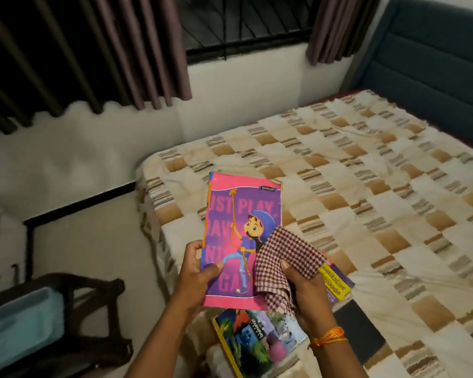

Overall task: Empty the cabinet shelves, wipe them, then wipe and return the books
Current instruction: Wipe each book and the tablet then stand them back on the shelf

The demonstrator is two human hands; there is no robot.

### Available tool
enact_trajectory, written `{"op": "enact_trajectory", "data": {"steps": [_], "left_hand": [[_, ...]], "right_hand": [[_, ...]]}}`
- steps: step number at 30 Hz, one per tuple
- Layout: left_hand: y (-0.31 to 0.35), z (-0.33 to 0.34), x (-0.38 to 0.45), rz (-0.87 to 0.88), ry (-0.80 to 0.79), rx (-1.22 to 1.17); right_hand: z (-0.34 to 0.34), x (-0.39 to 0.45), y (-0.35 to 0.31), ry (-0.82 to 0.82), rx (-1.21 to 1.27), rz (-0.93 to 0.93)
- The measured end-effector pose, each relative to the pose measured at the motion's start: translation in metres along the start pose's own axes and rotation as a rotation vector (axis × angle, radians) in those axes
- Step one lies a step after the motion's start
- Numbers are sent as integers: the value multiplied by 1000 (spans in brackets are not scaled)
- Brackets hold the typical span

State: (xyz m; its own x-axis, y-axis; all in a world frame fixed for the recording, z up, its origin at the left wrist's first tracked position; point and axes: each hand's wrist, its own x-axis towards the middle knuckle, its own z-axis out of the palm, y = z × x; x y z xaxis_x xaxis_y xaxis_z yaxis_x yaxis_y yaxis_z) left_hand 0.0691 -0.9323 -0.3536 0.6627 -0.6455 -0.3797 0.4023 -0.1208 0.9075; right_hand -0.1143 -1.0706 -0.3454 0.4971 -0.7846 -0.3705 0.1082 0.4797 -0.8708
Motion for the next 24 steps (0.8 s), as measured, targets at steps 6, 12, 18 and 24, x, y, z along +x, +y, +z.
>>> {"op": "enact_trajectory", "data": {"steps": [6,12,18,24], "left_hand": [[15,-59,-66,71,182,-144],[15,-116,-123,150,354,-241],[11,-181,-204,281,544,-327],[-1,-243,-294,380,754,-282]], "right_hand": [[60,-25,1,-194,-163,-46],[122,-56,10,-441,-343,-154],[194,-118,43,-682,-485,-225],[241,-201,84,-794,-544,-205]]}}
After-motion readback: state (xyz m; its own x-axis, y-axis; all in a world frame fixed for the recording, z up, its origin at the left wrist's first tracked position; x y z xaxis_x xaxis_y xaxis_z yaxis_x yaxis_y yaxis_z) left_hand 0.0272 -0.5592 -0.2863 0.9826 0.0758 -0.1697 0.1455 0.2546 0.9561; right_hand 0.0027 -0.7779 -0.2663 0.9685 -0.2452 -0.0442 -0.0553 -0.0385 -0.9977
